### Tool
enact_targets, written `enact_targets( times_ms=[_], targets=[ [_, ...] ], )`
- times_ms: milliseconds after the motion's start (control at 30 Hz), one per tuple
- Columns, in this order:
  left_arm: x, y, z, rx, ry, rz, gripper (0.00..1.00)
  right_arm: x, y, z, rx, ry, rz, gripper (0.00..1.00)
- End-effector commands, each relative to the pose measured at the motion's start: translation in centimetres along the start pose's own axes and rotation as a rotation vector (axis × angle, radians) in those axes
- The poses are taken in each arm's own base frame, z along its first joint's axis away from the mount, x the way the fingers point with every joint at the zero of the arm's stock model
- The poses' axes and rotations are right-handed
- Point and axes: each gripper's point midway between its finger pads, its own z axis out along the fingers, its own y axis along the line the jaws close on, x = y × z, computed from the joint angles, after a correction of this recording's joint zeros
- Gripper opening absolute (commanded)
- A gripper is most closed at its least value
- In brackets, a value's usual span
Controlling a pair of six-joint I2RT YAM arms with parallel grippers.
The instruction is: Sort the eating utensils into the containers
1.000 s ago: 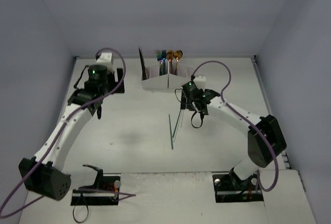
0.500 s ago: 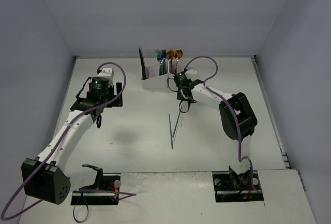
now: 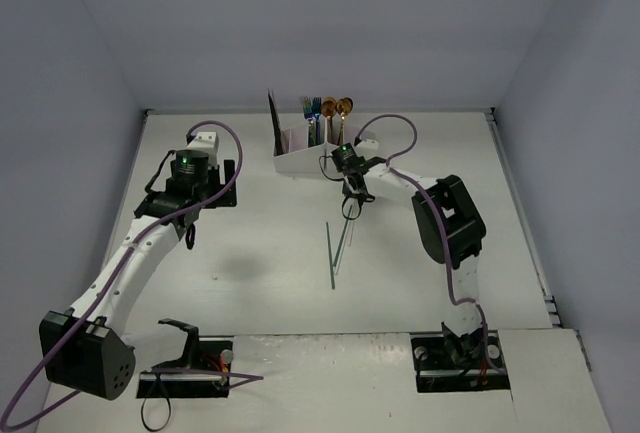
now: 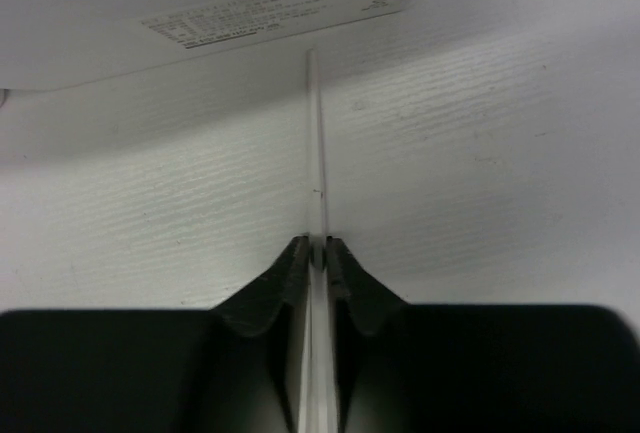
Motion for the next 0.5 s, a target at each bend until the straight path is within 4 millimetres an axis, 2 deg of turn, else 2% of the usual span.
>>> enact_targets(
  times_ms=[0,67,233,300,467],
  targets=[
    [-2.9,0.0,-1.2,0.012,-0.104,-0.029,0.76,-0.1,-0.9,0.3,0.035,-0.004,0.029,0.02],
    [-2.9,0.0,-1.2,0.01,-0.104,-0.029,0.76,0.1,-1.4,0.0,0.043,-0.005,0.028,0.0],
    [-2.9,-0.1,-1.2,0.014,-0.104,-0.032,0.76,-2.1,-2.9,-2.7,0.053,-0.08,0.02,0.0],
    [-2.9,0.0,-1.3,0.013,-0.106,-0.032,0.76,-3.7,-3.4,-4.6,0.045,-0.127,0.019,0.0],
    [-2.9,0.0,-1.3,0.011,-0.108,-0.034,0.76,-9.3,-3.8,-10.6,-0.013,-0.281,0.019,0.0]
  ],
)
